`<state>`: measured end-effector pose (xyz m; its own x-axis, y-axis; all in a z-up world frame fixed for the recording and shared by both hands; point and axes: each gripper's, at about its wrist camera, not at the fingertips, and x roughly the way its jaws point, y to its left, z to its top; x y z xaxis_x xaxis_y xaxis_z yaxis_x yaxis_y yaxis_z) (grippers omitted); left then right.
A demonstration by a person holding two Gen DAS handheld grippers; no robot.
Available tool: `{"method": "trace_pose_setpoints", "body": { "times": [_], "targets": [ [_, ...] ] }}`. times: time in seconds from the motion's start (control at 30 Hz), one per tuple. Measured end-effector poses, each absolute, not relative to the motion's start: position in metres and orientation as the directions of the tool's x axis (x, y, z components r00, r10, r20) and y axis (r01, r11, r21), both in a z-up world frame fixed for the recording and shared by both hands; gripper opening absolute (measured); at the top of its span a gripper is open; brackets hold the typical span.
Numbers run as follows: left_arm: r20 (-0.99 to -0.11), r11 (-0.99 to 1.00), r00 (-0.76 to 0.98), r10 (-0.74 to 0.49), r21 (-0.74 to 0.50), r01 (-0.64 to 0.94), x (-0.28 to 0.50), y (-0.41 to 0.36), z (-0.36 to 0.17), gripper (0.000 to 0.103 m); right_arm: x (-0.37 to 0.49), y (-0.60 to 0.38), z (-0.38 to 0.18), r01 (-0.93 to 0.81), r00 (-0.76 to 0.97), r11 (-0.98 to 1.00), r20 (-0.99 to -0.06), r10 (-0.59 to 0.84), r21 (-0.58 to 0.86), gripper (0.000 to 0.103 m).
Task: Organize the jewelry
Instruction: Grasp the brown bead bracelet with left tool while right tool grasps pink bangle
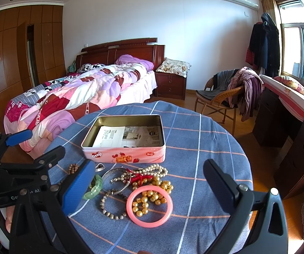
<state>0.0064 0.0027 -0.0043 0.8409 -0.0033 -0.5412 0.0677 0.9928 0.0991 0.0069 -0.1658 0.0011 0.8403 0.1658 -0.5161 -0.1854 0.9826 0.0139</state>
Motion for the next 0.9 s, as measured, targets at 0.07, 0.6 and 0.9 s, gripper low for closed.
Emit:
{"method": "trace_pose_setpoints", "body": {
  "times": [0.07,0.6,0.9],
  "targets": [
    [-0.544,0.992,0.839,0.008,0.108,0.06,0.008,0.005,-0.005,0.092,0.007,-0.166,0.001,-0.183,0.84,0.983,-0.517,0.163,0.012,0.103],
    [-0.662,0.999,0.749,0.012,0.039,0.018,0.034,0.039,-0.057,0.071,0.044,-0.199,-0.056,-0.112,0.76,0.992,-0.639,0.121,0.054,0.089],
    [-0.741,0.999,0.67,-0.047,-0.028,0.039,0.044,0.036,-0.093,0.054,0.05,-0.199,-0.073,-0.142,0.721,0.987,-0.674,0.159,0.081,0.088]
  ]
}}
